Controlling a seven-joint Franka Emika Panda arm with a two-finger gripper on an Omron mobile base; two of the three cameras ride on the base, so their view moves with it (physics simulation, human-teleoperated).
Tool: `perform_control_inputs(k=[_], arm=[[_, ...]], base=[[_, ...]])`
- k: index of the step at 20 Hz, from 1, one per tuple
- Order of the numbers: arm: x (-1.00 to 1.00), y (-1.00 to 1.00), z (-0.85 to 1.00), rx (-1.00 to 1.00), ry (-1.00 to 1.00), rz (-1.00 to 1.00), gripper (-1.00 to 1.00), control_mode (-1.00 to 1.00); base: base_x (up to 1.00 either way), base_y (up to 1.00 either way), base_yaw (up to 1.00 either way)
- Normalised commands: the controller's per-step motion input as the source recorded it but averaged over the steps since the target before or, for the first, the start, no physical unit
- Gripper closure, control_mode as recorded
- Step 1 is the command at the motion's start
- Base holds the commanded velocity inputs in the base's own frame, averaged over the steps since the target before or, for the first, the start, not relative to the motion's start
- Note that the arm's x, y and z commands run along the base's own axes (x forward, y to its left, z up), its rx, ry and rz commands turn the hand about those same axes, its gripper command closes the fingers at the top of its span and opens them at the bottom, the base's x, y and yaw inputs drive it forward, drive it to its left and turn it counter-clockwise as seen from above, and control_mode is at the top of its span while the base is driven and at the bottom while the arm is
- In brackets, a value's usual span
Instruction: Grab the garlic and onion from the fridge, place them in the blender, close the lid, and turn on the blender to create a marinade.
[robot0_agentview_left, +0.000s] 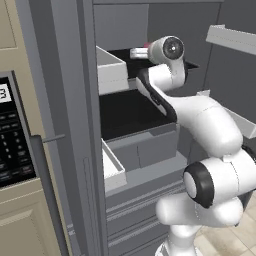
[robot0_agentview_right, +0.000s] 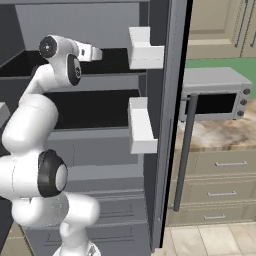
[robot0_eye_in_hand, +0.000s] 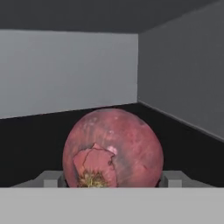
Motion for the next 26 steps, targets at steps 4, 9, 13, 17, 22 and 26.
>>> perform_control_inputs(k=[4,9,13,17,22,26], arm=[[-1.00,0.03,0.26,0.00,-0.14,0.00,1.00,-1.00],[-1.00,0.04,0.39,0.02,-0.01,0.00,1.00,-1.00],[-1.00,0.11,0.45,0.04,0.05,0.00,1.00,-1.00],[-1.00,0.13,0.23,0.03,0.24,0.00,1.00,-1.00],[-1.00,0.05,0.00,0.07,0.42,0.00,1.00,-1.00],[-1.00,0.00,-0.24,0.09,0.43,0.00,1.00,-1.00]], base=[[0.00,0.00,0.00],[0.00,0.00,0.00],[0.00,0.00,0.00],[0.00,0.00,0.00],[0.00,0.00,0.00],[0.00,0.00,0.00]])
